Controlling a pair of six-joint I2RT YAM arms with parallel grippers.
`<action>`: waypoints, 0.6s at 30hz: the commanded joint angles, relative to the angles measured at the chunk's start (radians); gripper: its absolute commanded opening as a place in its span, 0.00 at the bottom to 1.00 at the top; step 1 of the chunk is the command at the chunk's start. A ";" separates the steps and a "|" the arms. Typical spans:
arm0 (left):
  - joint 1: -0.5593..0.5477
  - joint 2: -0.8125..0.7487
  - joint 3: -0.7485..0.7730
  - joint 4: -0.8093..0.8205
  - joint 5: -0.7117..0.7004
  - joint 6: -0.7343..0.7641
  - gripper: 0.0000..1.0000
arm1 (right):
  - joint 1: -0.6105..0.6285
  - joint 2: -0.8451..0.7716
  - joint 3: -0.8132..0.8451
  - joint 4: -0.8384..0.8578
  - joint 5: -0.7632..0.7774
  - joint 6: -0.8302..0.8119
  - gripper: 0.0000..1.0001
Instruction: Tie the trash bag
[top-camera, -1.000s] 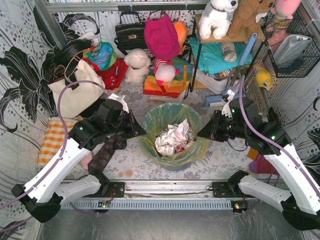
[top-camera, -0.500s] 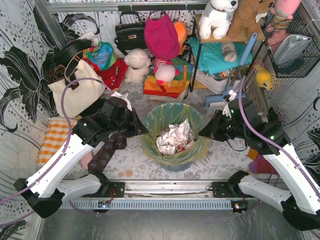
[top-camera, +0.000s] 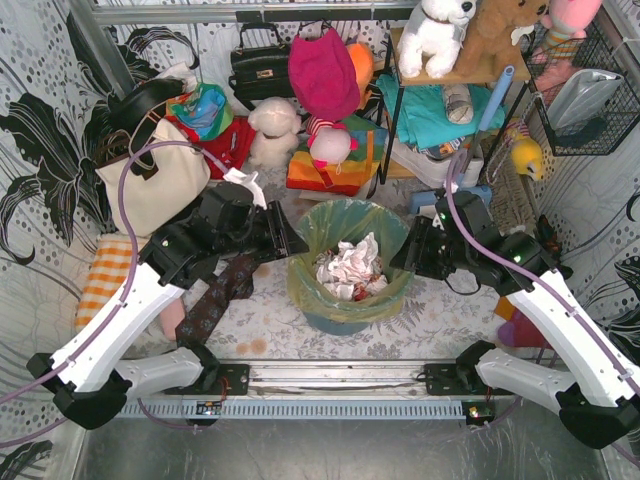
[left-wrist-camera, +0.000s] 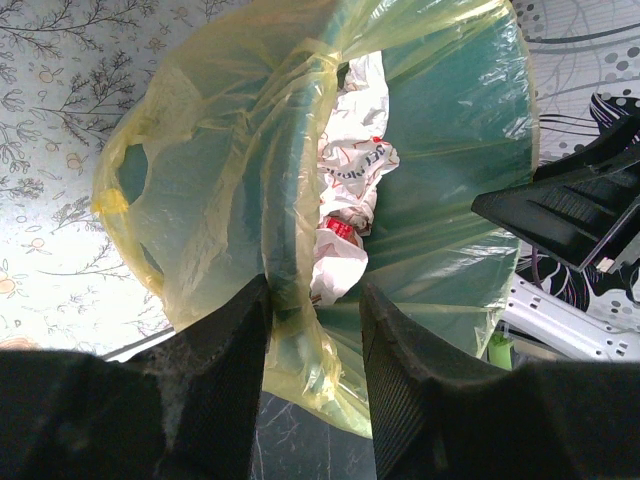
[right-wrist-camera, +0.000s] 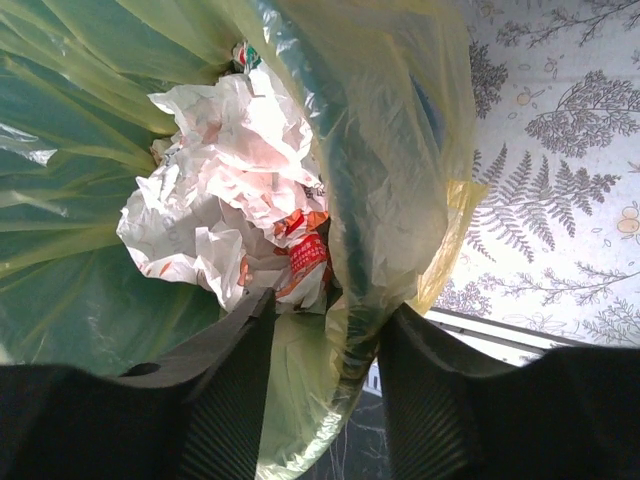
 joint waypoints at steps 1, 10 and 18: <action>-0.009 0.006 0.056 0.042 -0.024 0.027 0.49 | 0.009 -0.015 0.049 0.070 0.030 -0.005 0.47; -0.008 -0.007 0.027 -0.031 -0.109 0.037 0.50 | 0.009 -0.021 0.092 0.055 0.069 -0.029 0.52; -0.005 -0.036 0.052 -0.070 -0.187 0.047 0.52 | 0.009 -0.072 0.122 0.031 0.160 -0.071 0.57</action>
